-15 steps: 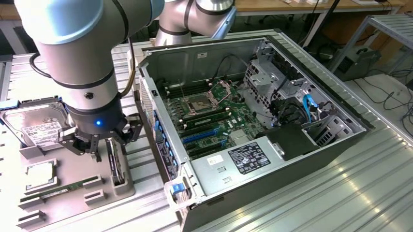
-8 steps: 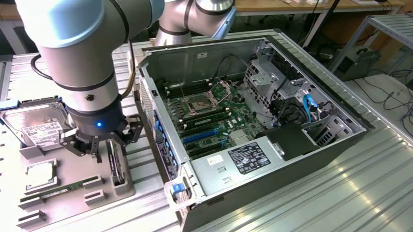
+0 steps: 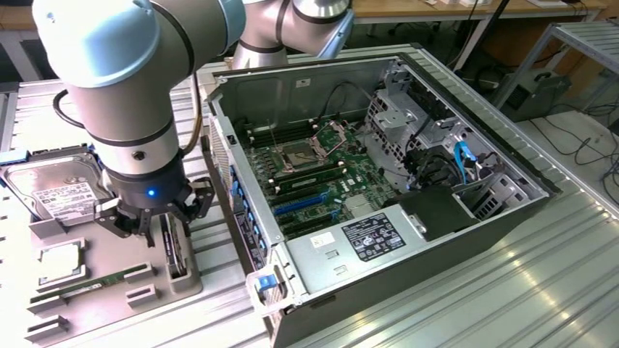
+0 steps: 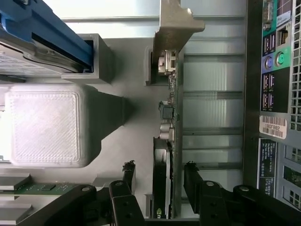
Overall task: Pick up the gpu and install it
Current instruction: 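Pick up the gpu and move the gpu toward the slot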
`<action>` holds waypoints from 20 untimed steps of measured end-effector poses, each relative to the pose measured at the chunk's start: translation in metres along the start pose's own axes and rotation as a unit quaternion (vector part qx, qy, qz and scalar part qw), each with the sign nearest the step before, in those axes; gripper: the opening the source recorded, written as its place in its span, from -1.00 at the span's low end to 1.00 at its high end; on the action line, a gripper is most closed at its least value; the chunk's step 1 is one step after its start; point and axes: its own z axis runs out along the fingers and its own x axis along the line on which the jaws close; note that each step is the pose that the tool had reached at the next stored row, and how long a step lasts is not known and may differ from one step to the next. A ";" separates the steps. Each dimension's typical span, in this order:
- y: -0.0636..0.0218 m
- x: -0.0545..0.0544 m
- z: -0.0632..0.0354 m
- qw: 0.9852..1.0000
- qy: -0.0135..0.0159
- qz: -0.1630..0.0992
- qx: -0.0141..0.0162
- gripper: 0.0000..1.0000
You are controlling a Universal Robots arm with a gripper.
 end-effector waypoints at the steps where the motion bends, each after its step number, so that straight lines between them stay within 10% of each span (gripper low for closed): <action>1: 0.0000 0.000 0.0008 1.000 0.000 0.000 0.000 0.08; 20: 0.0001 0.000 0.0022 1.000 0.000 0.000 0.000 -0.09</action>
